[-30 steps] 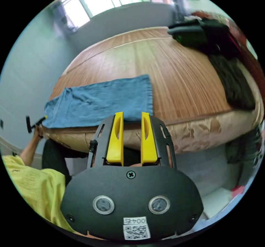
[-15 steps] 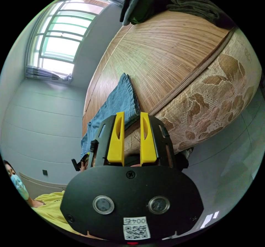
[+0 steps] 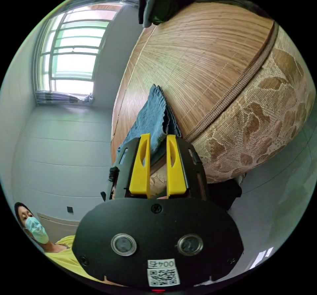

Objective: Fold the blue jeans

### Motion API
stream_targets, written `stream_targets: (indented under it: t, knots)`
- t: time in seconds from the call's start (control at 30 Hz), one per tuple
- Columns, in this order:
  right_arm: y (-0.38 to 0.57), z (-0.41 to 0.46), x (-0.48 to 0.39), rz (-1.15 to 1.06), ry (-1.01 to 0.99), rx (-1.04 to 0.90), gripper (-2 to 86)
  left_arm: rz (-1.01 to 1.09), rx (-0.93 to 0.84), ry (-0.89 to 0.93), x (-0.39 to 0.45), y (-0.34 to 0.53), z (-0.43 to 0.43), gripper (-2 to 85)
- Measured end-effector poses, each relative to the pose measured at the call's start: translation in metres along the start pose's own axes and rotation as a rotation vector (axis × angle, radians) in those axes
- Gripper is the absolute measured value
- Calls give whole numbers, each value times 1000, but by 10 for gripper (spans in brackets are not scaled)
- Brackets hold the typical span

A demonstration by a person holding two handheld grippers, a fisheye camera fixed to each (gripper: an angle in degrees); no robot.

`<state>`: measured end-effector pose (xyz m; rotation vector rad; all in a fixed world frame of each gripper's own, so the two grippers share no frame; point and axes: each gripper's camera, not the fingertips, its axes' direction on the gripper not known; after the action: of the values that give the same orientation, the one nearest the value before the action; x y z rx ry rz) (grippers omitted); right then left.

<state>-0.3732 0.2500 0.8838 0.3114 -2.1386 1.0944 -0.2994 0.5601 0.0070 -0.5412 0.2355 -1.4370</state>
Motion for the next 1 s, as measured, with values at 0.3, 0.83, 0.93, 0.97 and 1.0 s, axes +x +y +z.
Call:
stream_targets:
  t: [0.3,0.83,0.93,0.97,1.0]
  knots:
    - [7,42,-68,-217,474,-138,40,32,-24,-20,7,-5,9,6]
    - [108,232,-234,-1008,566,-41,120,25,-32,-31,20,-7,24,4]
    - [110,273,-226,-1001,574,-147,110,85,-4,-48,40,-18,15,4]
    - [111,287,-219,-984,610,-204,104,135,15,-46,55,-24,14,5]
    - [112,295,-215,-981,636,-233,102,162,18,-41,64,-28,15,6]
